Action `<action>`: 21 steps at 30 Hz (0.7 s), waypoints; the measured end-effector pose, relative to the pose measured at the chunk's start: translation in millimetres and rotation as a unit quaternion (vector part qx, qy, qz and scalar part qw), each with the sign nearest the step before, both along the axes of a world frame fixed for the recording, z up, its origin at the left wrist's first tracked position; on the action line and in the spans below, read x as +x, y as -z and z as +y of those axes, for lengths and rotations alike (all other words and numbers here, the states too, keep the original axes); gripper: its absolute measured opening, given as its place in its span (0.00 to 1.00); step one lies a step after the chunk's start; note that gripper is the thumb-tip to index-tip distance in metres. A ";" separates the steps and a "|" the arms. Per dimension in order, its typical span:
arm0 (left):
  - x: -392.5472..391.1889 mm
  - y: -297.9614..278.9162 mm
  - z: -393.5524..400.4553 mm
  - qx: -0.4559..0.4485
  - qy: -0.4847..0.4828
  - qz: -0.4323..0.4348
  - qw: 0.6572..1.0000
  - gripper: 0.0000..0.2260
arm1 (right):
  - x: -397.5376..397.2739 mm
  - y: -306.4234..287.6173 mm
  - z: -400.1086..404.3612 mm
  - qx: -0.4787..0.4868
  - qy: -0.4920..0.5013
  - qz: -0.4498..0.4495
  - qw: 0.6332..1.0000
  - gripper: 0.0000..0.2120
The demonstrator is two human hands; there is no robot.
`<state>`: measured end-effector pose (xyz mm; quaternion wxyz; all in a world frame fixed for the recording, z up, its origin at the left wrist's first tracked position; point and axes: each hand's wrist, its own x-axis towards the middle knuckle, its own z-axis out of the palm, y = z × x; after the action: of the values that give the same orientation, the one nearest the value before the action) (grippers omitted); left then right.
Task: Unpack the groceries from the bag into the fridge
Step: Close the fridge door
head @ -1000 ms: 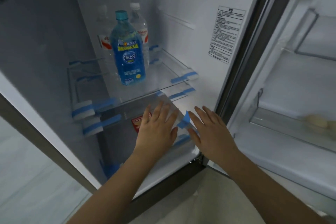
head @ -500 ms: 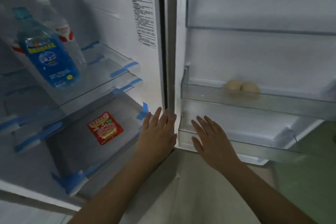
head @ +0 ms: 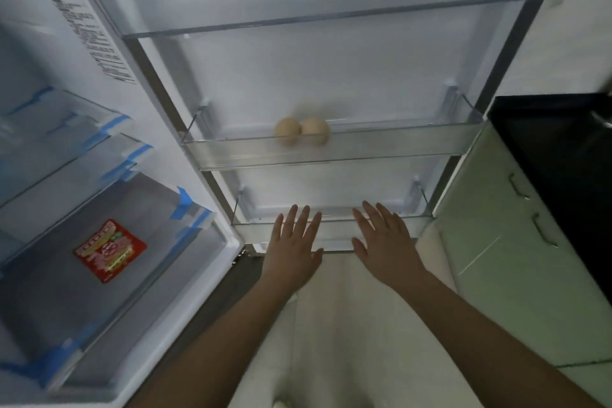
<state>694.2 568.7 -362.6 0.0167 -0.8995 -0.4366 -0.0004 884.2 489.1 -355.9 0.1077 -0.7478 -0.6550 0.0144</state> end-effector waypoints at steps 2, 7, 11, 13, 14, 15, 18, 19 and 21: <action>12.0 5.4 -0.4 -0.012 0.000 0.007 1.000 0.34 | 10.1 6.8 -2.7 0.000 0.011 -0.006 1.000 0.26; 14.6 21.9 -1.3 -0.019 -0.008 0.001 1.000 0.39 | 27.7 25.6 -7.4 -0.014 -0.013 -0.038 0.999 0.30; 14.5 27.4 -0.7 -0.010 -0.012 0.026 1.000 0.40 | 17.6 34.3 -8.4 -0.015 0.007 -0.053 0.998 0.39; 15.3 28.4 -2.5 -0.004 -0.019 0.031 0.999 0.40 | 11.7 37.6 -8.3 -0.009 0.015 -0.055 0.998 0.41; 15.1 27.7 -3.6 -0.002 -0.019 0.035 0.999 0.40 | 10.3 39.0 -8.0 -0.006 0.019 -0.059 0.998 0.42; 14.2 27.8 -4.1 -0.001 -0.017 0.037 0.999 0.40 | 9.8 40.5 -7.8 -0.004 0.022 -0.063 0.998 0.42; 11.4 27.9 -3.5 0.006 -0.014 0.041 0.999 0.41 | 9.8 43.4 -9.6 0.008 0.018 -0.069 0.997 0.42; 11.1 28.2 -4.1 0.005 -0.017 0.042 0.999 0.41 | 10.1 44.5 -10.5 0.013 0.014 -0.071 0.997 0.43; 11.5 28.3 -4.6 0.004 -0.017 0.048 0.999 0.40 | 11.1 46.0 -11.0 0.025 0.012 -0.074 0.997 0.43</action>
<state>705.7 564.2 -390.9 0.0416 -0.8910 -0.4501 0.0411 895.3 478.1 -402.0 0.0777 -0.7519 -0.6521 -0.0582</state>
